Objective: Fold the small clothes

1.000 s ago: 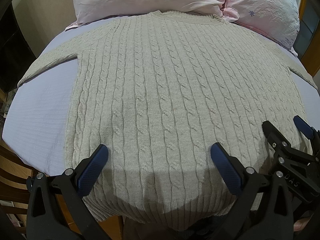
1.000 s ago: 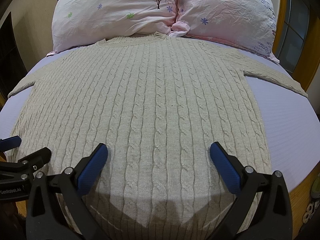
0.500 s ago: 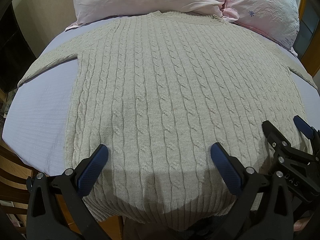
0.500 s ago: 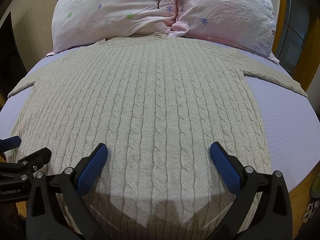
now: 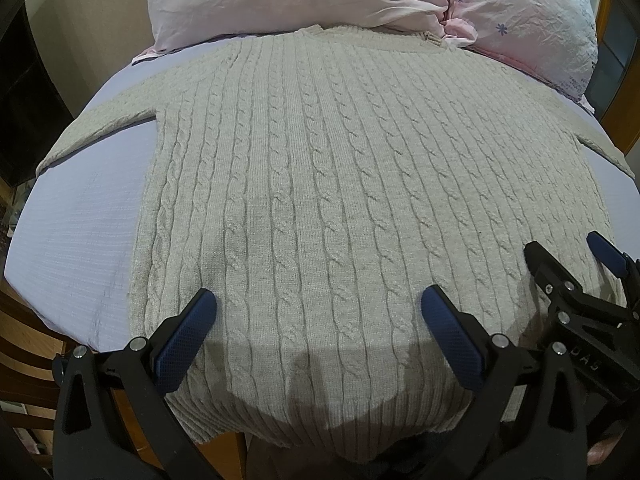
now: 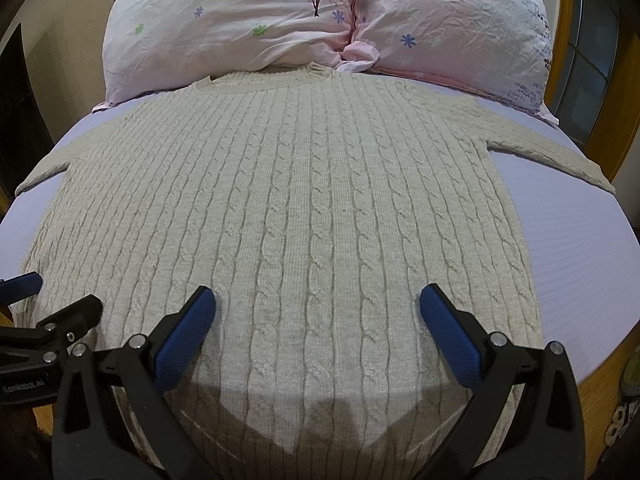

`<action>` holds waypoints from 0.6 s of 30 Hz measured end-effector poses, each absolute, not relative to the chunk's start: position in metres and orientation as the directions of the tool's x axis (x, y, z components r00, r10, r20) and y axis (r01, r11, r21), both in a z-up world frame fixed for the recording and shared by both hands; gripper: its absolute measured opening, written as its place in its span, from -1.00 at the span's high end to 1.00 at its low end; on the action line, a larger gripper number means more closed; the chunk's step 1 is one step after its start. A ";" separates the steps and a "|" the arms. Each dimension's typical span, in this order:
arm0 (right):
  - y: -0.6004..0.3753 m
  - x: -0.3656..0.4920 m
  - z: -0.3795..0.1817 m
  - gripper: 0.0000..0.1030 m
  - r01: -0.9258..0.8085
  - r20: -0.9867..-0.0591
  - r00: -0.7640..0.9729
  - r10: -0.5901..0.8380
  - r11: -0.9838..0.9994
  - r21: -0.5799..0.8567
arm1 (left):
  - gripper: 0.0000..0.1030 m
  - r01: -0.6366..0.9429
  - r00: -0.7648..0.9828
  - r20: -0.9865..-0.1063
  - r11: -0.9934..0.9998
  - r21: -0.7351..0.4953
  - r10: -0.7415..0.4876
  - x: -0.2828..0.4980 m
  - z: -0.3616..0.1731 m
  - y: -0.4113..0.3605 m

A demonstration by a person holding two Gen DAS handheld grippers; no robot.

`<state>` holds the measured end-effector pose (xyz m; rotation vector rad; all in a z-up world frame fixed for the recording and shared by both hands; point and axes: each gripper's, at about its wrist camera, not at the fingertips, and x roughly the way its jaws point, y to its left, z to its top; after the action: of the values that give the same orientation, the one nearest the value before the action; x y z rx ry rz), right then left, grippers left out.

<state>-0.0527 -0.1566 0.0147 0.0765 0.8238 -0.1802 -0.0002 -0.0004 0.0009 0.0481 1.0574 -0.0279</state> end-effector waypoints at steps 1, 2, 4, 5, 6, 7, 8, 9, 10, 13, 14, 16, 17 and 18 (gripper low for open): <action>-0.157 -0.053 0.015 -0.97 0.189 -0.737 0.663 -0.129 0.982 -0.002 | -0.97 0.046 0.491 -0.871 0.999 0.026 0.000 -0.001 0.001 0.000; -0.156 -0.054 0.014 -0.97 0.189 -0.738 0.662 -0.129 0.982 -0.003 | -0.97 0.047 0.493 -0.870 0.999 0.026 0.000 0.000 0.002 0.001; -0.157 -0.053 0.015 -0.97 0.187 -0.741 0.659 -0.128 0.982 -0.004 | -0.97 0.047 0.498 -0.867 0.998 0.027 0.000 -0.001 0.003 0.000; -0.159 -0.052 0.015 -0.97 0.185 -0.742 0.658 -0.127 0.983 -0.004 | -0.97 0.048 0.499 -0.867 0.998 0.028 0.000 -0.001 0.003 0.000; -0.158 -0.050 0.014 -0.97 0.185 -0.743 0.657 -0.128 0.983 -0.005 | -0.97 0.048 0.499 -0.867 0.998 0.028 0.000 -0.002 0.003 0.001; -0.157 -0.049 0.013 -0.97 0.185 -0.743 0.657 -0.128 0.983 -0.006 | -0.97 0.048 0.501 -0.866 0.998 0.028 0.000 -0.001 0.003 0.001; -0.157 -0.049 0.013 -0.97 0.185 -0.743 0.656 -0.129 0.983 -0.007 | -0.97 0.049 0.502 -0.865 0.998 0.028 0.000 0.000 0.003 0.001; -0.157 -0.049 0.013 -0.97 0.186 -0.744 0.656 -0.129 0.983 -0.006 | -0.97 0.049 0.503 -0.865 0.998 0.028 0.000 -0.002 0.003 0.001; -0.157 -0.049 0.013 -0.97 0.185 -0.744 0.656 -0.129 0.983 -0.006 | -0.97 0.049 0.504 -0.864 0.998 0.028 0.000 -0.002 0.003 0.001; -0.157 -0.050 0.013 -0.97 0.185 -0.743 0.657 -0.129 0.983 -0.006 | -0.97 0.049 0.508 -0.862 0.998 0.028 -0.001 -0.003 0.003 0.002; -0.157 -0.050 0.013 -0.97 0.185 -0.742 0.657 -0.129 0.983 -0.007 | -0.97 0.049 0.508 -0.861 0.998 0.028 -0.001 -0.004 0.003 0.002; -0.157 -0.050 0.013 -0.97 0.183 -0.739 0.662 -0.130 0.983 -0.008 | -0.97 0.048 0.511 -0.860 0.998 0.028 -0.001 -0.004 0.004 0.002; -0.157 -0.050 0.013 -0.97 0.181 -0.733 0.667 -0.130 0.983 -0.010 | -0.97 0.049 0.512 -0.859 0.998 0.028 -0.001 -0.004 0.004 0.002; -0.157 -0.050 0.012 -0.97 0.181 -0.733 0.668 -0.131 0.983 -0.011 | -0.97 0.049 0.514 -0.858 0.998 0.028 -0.001 -0.005 0.004 0.002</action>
<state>-0.0498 -0.1567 0.0122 0.0649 0.8210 -0.1759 -0.0051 0.0022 0.0039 0.0506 1.0305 -0.0303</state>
